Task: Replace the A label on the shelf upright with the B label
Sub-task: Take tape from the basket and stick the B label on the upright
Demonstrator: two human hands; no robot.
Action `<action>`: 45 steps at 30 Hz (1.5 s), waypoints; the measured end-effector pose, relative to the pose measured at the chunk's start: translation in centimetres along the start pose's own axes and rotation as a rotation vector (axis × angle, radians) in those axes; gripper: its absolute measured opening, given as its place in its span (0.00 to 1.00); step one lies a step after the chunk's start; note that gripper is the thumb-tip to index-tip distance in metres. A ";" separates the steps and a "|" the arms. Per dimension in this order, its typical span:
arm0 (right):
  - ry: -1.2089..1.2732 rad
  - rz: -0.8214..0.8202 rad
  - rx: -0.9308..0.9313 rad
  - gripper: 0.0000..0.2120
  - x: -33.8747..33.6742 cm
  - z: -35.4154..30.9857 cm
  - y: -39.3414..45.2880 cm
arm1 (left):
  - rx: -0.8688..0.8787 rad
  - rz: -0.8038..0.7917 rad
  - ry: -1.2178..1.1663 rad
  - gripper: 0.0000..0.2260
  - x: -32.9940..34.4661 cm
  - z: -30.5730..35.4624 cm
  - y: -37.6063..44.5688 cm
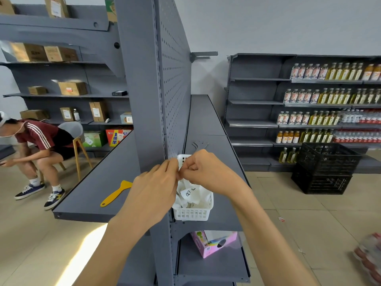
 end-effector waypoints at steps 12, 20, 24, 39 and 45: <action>-0.009 0.056 0.000 0.10 -0.3 0.6 -0.2 | -0.055 0.059 -0.135 0.06 0.7 0.3 -0.1; 0.133 0.050 -0.045 0.10 -1.2 1.2 -2.1 | -0.131 -0.026 -0.845 0.05 0.9 0.0 -0.6; 0.251 0.025 -0.072 0.08 -0.8 1.4 -3.4 | -0.126 -0.122 -1.125 0.11 1.0 0.3 -1.0; 0.193 -0.012 -0.078 0.07 -1.1 1.6 -3.9 | -0.140 -0.123 -1.125 0.13 1.3 -1.3 -0.6; 0.180 -0.052 -0.080 0.05 -1.0 1.8 -3.9 | -0.147 -0.141 -1.113 0.15 1.5 -1.4 -0.8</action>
Point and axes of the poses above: each hand's wrist, its own y-axis towards the middle knuckle, its own x-axis out of the palm, z = x × y, the point moved 5 cm from there along y, towards the middle knuckle, and after that the axes turned 8 degrees about -y, right-handed, at the moved point
